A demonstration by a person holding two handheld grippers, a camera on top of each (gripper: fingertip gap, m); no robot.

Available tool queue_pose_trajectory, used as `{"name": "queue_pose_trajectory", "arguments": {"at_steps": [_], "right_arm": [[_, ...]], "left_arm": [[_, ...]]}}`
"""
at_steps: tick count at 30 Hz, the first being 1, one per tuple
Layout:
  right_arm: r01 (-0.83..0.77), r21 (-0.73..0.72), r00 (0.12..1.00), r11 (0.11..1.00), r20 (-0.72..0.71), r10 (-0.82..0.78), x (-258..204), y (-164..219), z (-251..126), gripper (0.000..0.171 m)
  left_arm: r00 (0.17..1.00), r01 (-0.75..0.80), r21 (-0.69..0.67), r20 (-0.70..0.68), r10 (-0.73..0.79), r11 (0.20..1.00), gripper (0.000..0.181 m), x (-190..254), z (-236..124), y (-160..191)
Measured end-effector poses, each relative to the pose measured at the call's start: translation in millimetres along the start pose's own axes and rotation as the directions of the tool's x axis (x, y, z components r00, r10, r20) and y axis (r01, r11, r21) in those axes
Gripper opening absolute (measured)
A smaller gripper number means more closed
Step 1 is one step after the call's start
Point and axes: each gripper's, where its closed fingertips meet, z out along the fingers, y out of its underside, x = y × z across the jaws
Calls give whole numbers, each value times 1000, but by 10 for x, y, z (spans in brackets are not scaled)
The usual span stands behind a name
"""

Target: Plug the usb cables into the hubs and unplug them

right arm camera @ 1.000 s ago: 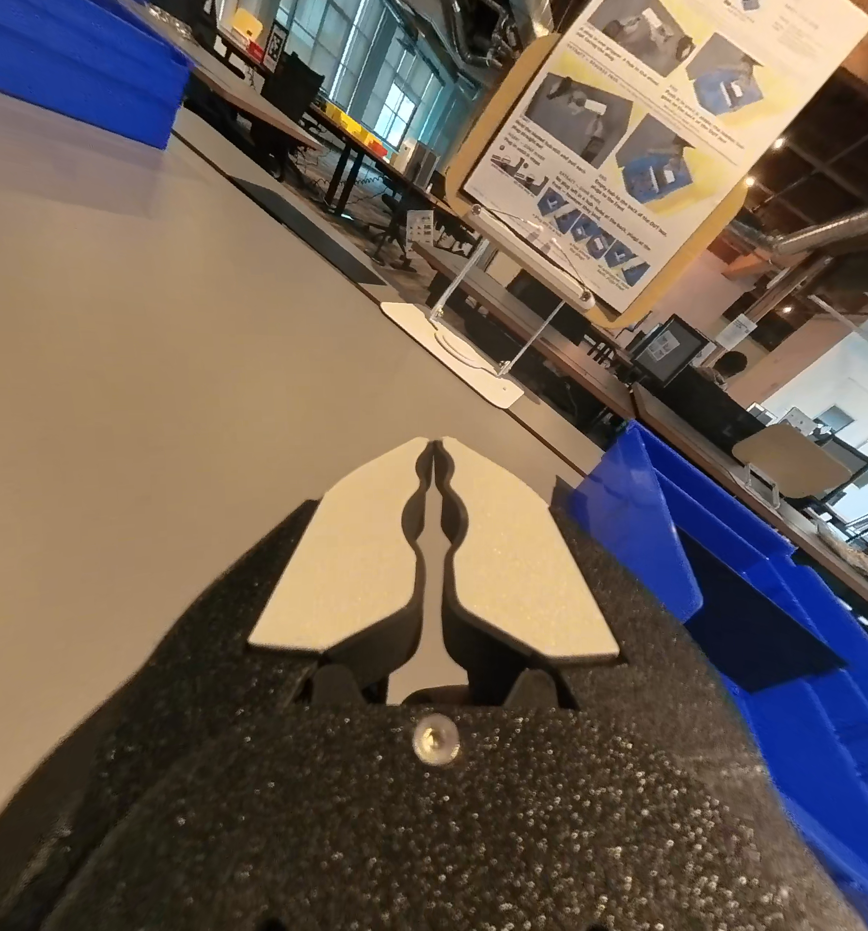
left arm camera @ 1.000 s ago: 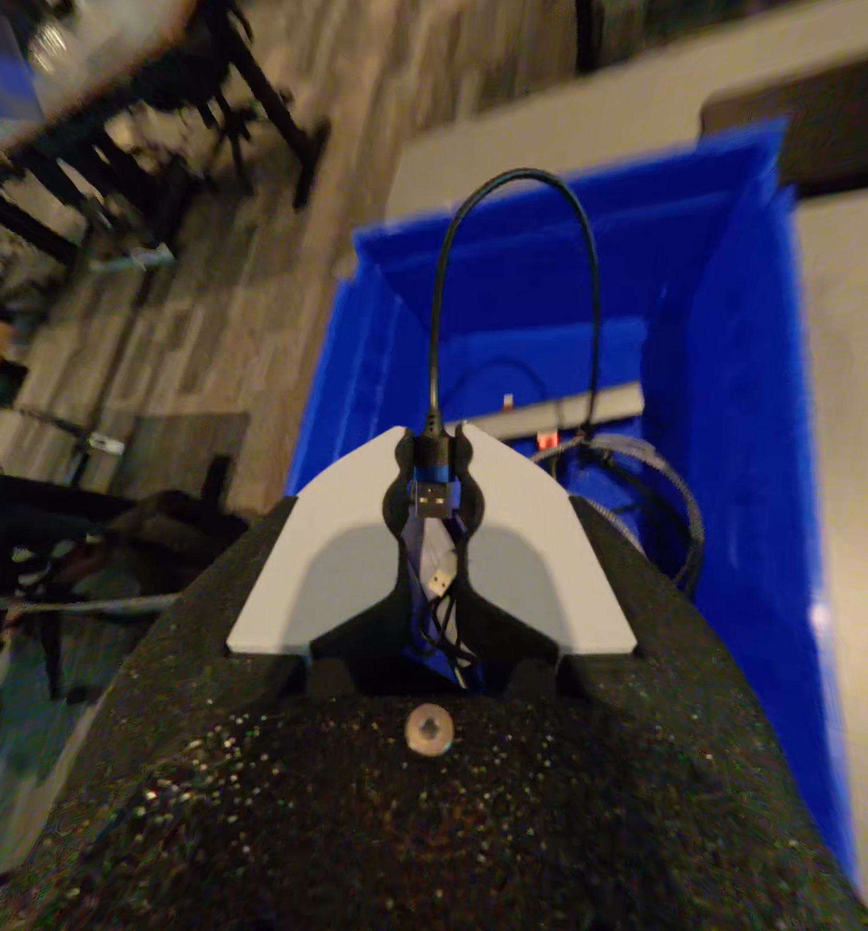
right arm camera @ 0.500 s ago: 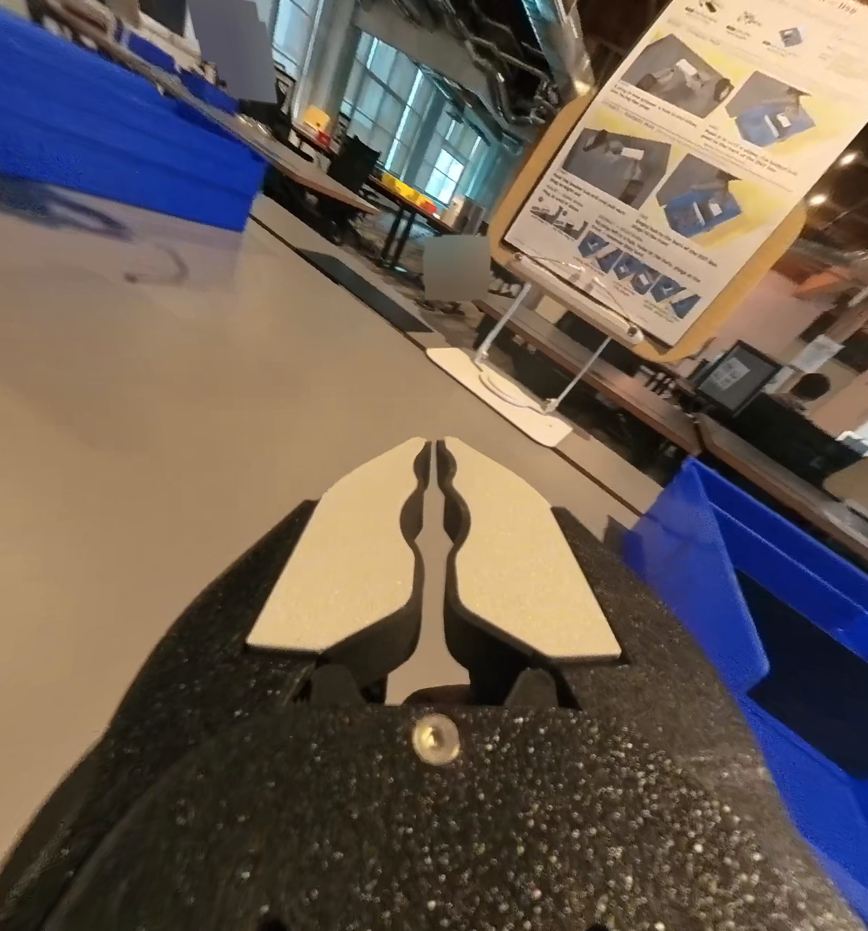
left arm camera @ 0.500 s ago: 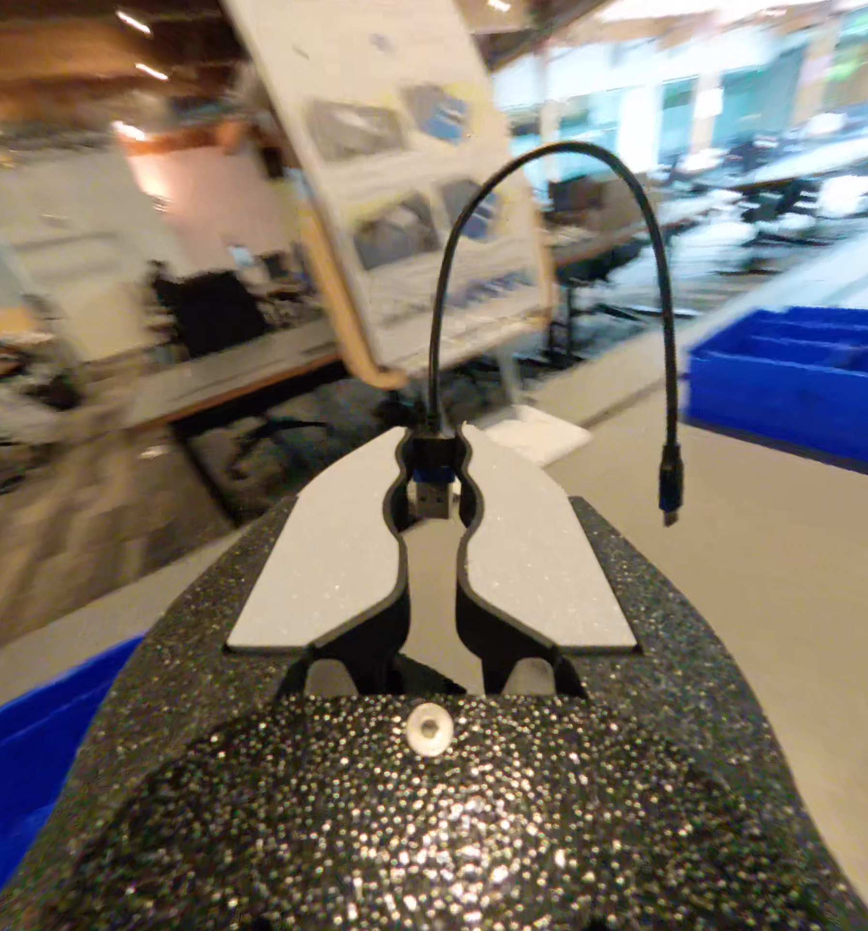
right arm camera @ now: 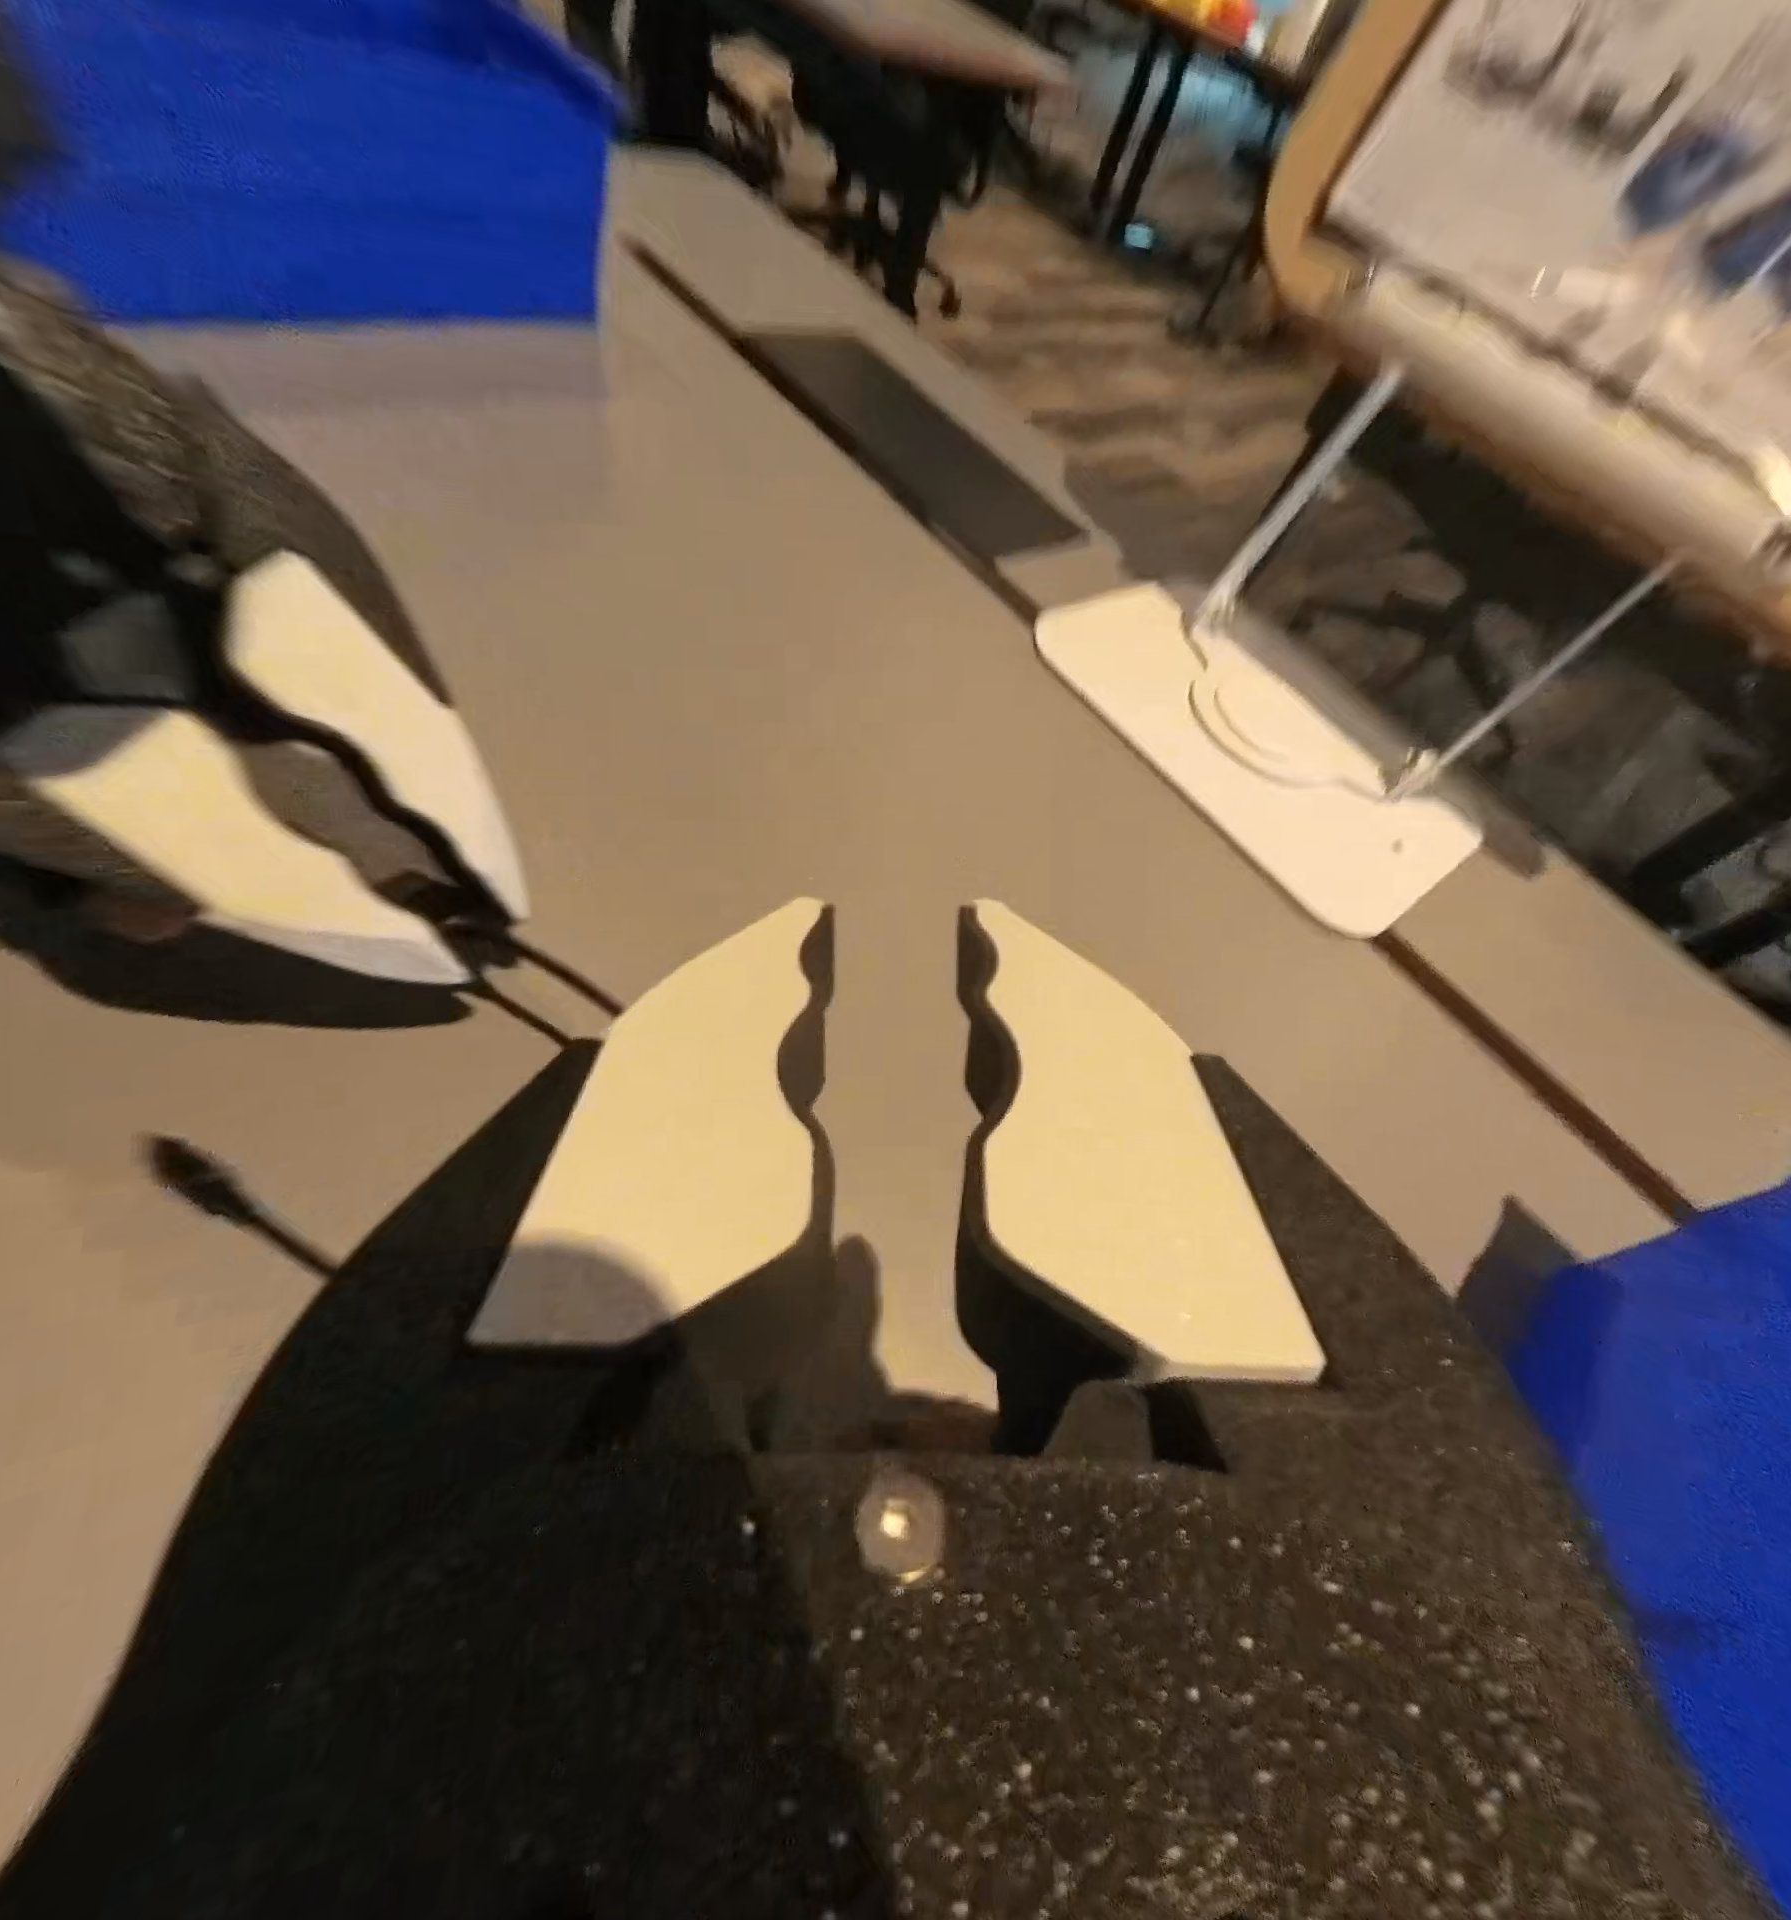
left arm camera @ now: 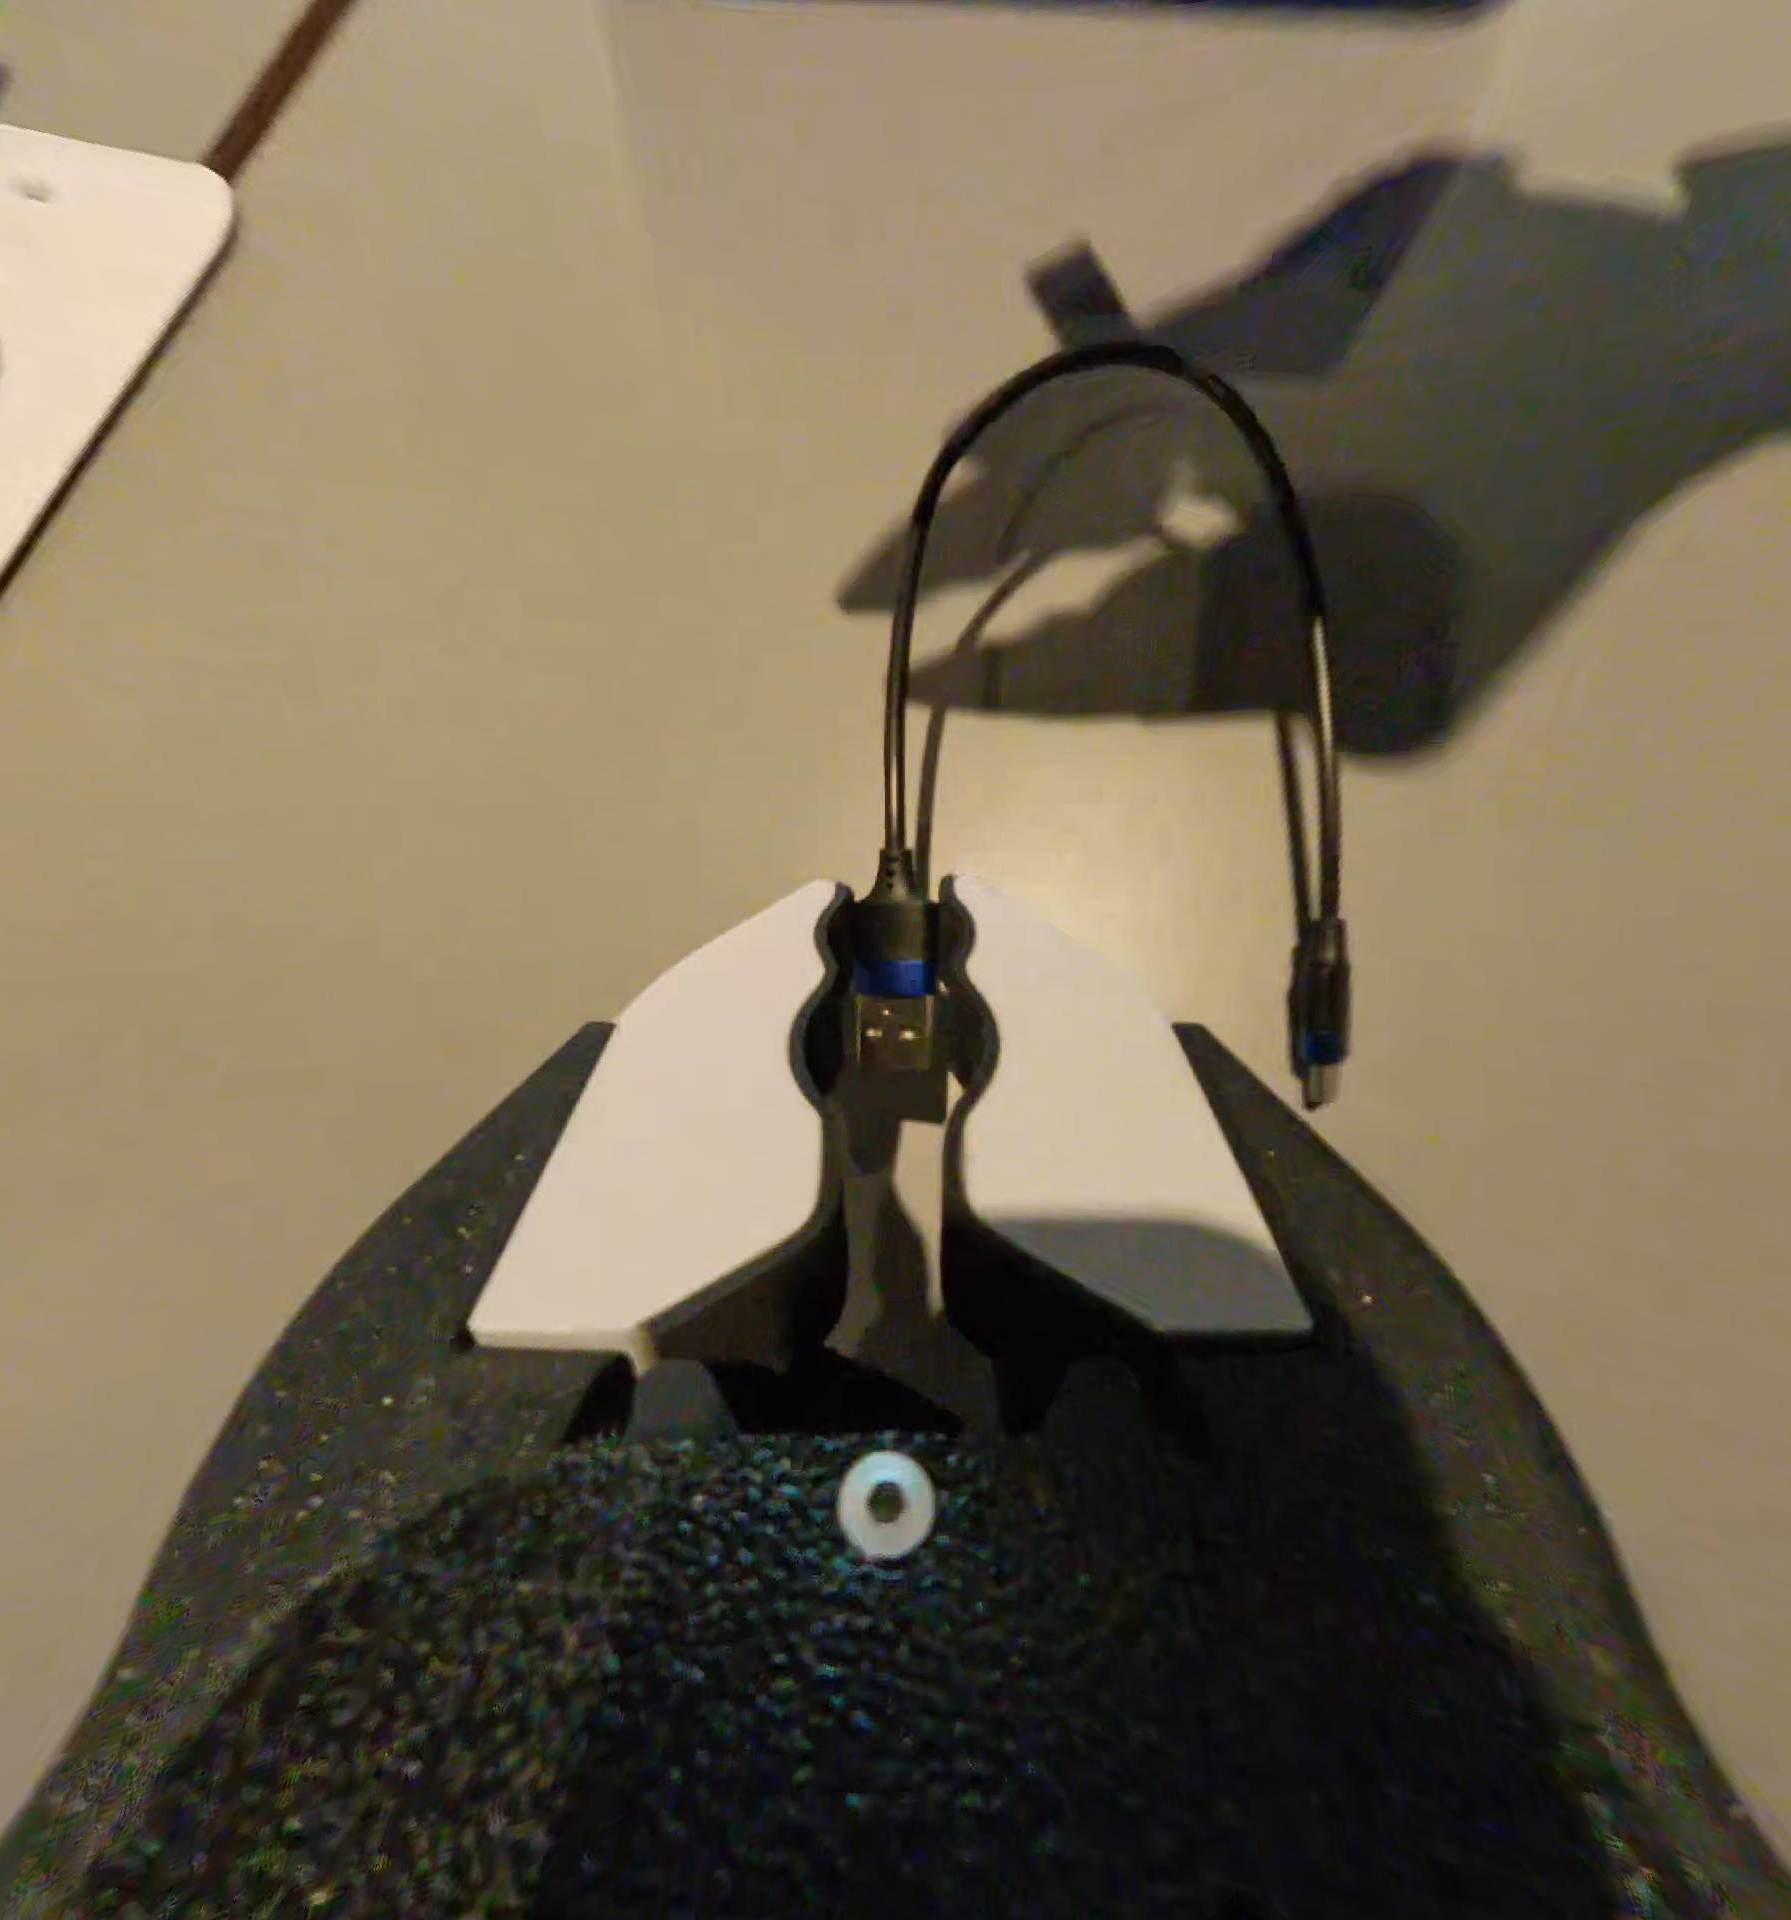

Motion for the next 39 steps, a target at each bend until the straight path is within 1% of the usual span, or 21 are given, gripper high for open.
{"name": "queue_pose_trajectory", "arguments": {"at_steps": [2, 3, 4, 6, 7, 12, 14, 16, 17, 19, 21, 22, 27, 30, 34, 36, 38, 39], "right_arm": [[-17, -84, 1000, 996, -5, 17, -5, 345, 173, 24], [6, -145, 1000, 989, 22, -2, -77, 515, 204, 25], [63, -194, 997, 979, 52, -54, -149, 649, 201, 26], [177, -244, 984, 954, 45, -171, -163, 824, 165, 25], [197, -261, 980, 945, 63, -187, -189, 878, 151, 25], [169, -185, 977, 968, 160, -140, -372, 774, 135, 25], [171, -178, 971, 969, 197, -135, -438, 774, 126, 25], [200, -168, 955, 965, 253, -154, -519, 781, 95, 27], [228, -142, 937, 963, 302, -177, -598, 764, 58, 28], [292, -47, 871, 955, 427, -245, -831, 708, -73, 28], [319, 37, 794, 947, 534, -289, -1073, 668, -217, 27], [322, 54, 767, 945, 571, -293, -1166, 660, -260, 27], [324, 44, 709, 945, 650, -273, -1396, 677, -269, 29], [318, 25, 700, 948, 668, -253, -1468, 699, -223, 29], [372, -66, 708, 926, 665, -238, -1483, 852, -121, 29], [369, -94, 704, 925, 678, -213, -1503, 873, -118, 20], [396, -97, 697, 913, 679, -231, -1514, 884, -122, 4], [415, -102, 697, 904, 674, -244, -1512, 886, -119, 3]], "left_arm": [[997, -72, -55, -2, 72, 996, 14, 78, 99, 90], [996, -94, -81, -2, 94, 992, 14, 101, 140, 135], [994, -111, -83, 5, 111, 990, 14, 113, 168, 140], [992, -128, -66, 3, 129, 990, 14, 149, 193, 107], [990, -137, -64, 19, 138, 989, 15, 144, 203, 95], [972, -213, -59, 90, 218, 975, 35, 114, 191, 40], [971, -210, -49, 109, 214, 976, 41, 82, 165, 10], [972, -188, -1, 144, 186, 982, 43, 0, 99, -73], [974, -166, 32, 164, 158, 986, 43, -58, 52, -120], [973, -114, 89, 211, 93, 989, 42, -207, -48, -184], [965, -75, 116, 257, 43, 990, 41, -353, -127, -186], [961, -62, 119, 274, 28, 991, 41, -407, -149, -170], [951, -44, 106, 309, 10, 993, 39, -499, -133, -114], [948, -64, 100, 316, 30, 993, 38, -478, -103, -128], [946, -78, 97, 321, 43, 992, 37, -461, -96, -142], [945, -75, 102, 325, 38, 992, 37, -471, -106, -147], [944, -69, 109, 329, 29, 992, 37, -485, -113, -151], [943, -66, 110, 332, 26, 992, 36, -492, -115, -151]]}}
